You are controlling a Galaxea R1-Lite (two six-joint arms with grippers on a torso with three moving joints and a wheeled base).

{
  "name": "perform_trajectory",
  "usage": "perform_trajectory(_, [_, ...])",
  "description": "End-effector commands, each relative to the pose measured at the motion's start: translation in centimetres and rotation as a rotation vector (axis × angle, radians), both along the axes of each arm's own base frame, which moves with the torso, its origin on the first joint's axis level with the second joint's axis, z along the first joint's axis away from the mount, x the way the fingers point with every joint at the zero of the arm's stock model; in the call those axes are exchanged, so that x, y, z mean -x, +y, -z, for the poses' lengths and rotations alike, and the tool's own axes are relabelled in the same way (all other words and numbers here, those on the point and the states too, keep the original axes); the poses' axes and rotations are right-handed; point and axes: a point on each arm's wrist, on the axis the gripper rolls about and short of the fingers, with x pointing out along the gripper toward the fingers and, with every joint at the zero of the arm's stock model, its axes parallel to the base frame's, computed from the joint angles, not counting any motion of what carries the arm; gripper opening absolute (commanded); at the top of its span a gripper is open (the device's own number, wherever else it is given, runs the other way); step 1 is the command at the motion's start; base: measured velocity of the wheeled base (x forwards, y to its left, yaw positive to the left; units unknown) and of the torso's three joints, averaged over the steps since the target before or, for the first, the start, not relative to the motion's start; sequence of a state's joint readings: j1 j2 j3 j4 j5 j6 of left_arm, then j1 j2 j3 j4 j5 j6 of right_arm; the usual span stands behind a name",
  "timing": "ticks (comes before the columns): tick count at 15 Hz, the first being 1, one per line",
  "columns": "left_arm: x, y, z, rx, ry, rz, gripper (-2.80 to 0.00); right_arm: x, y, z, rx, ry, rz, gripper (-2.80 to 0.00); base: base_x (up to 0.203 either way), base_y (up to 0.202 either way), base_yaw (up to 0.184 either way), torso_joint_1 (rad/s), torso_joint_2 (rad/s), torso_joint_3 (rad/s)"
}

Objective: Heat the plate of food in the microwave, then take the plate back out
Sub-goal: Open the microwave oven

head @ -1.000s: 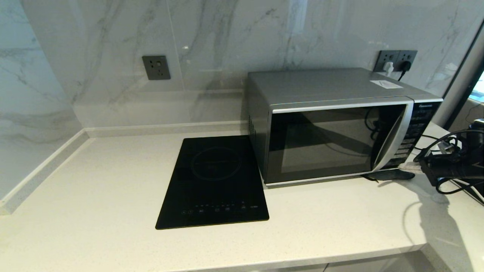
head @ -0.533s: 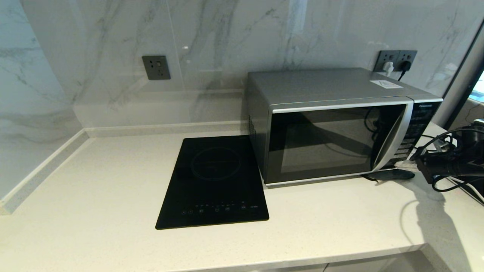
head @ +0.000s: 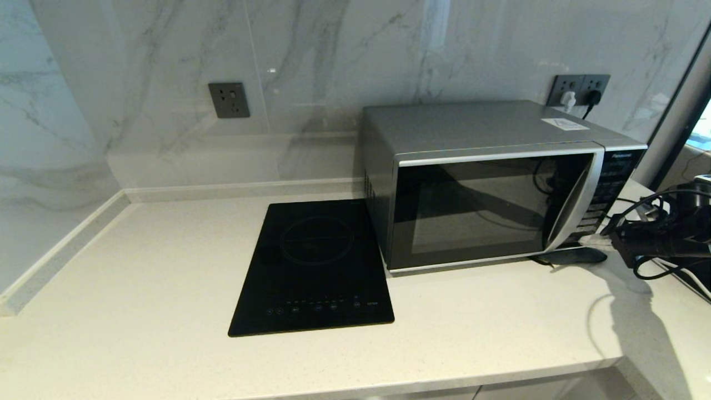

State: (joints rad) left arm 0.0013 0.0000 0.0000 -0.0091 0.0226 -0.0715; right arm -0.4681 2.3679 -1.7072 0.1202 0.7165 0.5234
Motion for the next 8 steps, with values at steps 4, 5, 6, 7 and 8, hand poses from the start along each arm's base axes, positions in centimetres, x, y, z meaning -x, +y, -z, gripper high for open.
perform_trajectory(4, [0.0, 0.0, 0.0, 0.001, 0.001, -0.001, -2.8, 1.3, 0.5, -1.0, 0.0, 0.003, -0.002, -2.8, 0.0, 0.0, 0.0, 0.0, 0.0, 0.0])
perform_trajectory(5, [0.0, 0.0, 0.0, 0.001, 0.001, -0.001, -2.8, 1.9, 0.6, -1.7, 0.006, -0.004, -0.001, -2.8, 0.0, 0.0, 0.0, 0.0, 0.0, 0.0])
perform_trajectory(6, [0.0, 0.0, 0.0, 0.001, 0.001, -0.001, -2.8, 2.4, 0.8, -2.6, 0.012, -0.014, 0.0, -2.8, 0.0, 0.0, 0.0, 0.0, 0.0, 0.0])
perform_trajectory(7, [0.0, 0.0, 0.0, 0.001, 0.001, -0.001, -2.8, 3.1, 1.2, -3.6, 0.022, -0.025, -0.002, -2.8, 0.0, 0.0, 0.0, 0.0, 0.0, 0.0])
perform_trajectory(8, [0.0, 0.0, 0.0, 0.001, 0.001, -0.001, -2.8, 4.0, 1.6, -4.6, 0.031, -0.035, -0.004, -2.8, 0.0, 0.0, 0.0, 0.0, 0.0, 0.0])
